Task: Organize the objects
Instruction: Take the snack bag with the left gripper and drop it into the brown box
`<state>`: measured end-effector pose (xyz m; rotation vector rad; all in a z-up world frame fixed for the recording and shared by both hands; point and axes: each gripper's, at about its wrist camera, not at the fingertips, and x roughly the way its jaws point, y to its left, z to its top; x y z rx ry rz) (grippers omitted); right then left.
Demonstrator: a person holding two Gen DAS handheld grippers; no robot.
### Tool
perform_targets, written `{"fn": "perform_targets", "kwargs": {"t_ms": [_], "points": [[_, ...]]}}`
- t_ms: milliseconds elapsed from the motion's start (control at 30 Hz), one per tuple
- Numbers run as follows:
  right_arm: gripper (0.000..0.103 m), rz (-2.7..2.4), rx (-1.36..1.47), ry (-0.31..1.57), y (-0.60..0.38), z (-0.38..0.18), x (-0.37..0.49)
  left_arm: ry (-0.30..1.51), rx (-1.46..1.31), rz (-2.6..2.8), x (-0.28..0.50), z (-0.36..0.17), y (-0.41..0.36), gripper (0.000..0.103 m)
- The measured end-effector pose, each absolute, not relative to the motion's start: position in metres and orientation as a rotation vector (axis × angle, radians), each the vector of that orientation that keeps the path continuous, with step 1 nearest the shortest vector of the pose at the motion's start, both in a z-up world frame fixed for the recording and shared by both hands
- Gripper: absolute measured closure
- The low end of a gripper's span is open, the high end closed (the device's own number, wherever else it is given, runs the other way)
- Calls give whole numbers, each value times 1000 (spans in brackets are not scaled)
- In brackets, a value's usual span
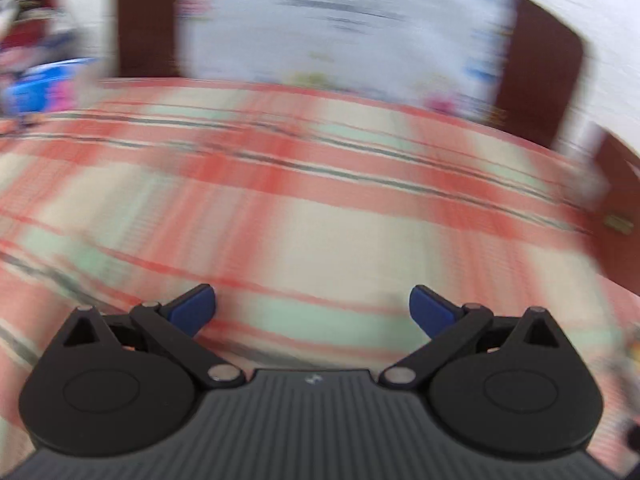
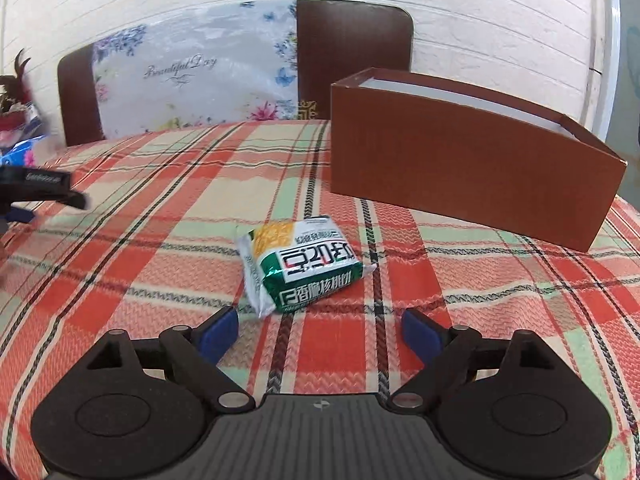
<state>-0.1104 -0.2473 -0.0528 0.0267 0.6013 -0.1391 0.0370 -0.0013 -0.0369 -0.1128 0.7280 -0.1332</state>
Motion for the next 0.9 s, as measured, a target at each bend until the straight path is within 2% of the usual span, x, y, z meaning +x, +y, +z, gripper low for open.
{"fn": "perform_targets", "kwargs": {"t_ms": [200,267,333,400,467,533,567,600,700,900], "points": [[16,-110,24,612,-252,-50,-105,906,-244,-548,18,-21,-79,0],[16,-95,9,618,-254,-47,-102,970,-263,-618,18,-24,-100,0],[16,-90,-12,620,-257,-45,-96,1014,-263,-639,20,-29,-119,5],[16,-78,-28,624,-260,-43,-88,1008,-237,-627,18,-31,-136,5],[20,-61,-10,641,-266,-45,-76,995,-203,-625,18,-31,-151,10],[49,-19,27,638,-270,-45,-68,975,-148,-613,19,-32,-165,27],[50,-4,34,630,-269,-43,-66,966,-140,-637,21,-32,-170,35],[50,-12,32,631,-266,-42,-64,977,-171,-680,22,-31,-171,59],[52,-33,7,586,-261,-44,-71,994,-173,-698,30,-21,-174,62],[51,-134,-18,368,-267,-12,-87,789,-92,-778,15,37,-195,62]]}}
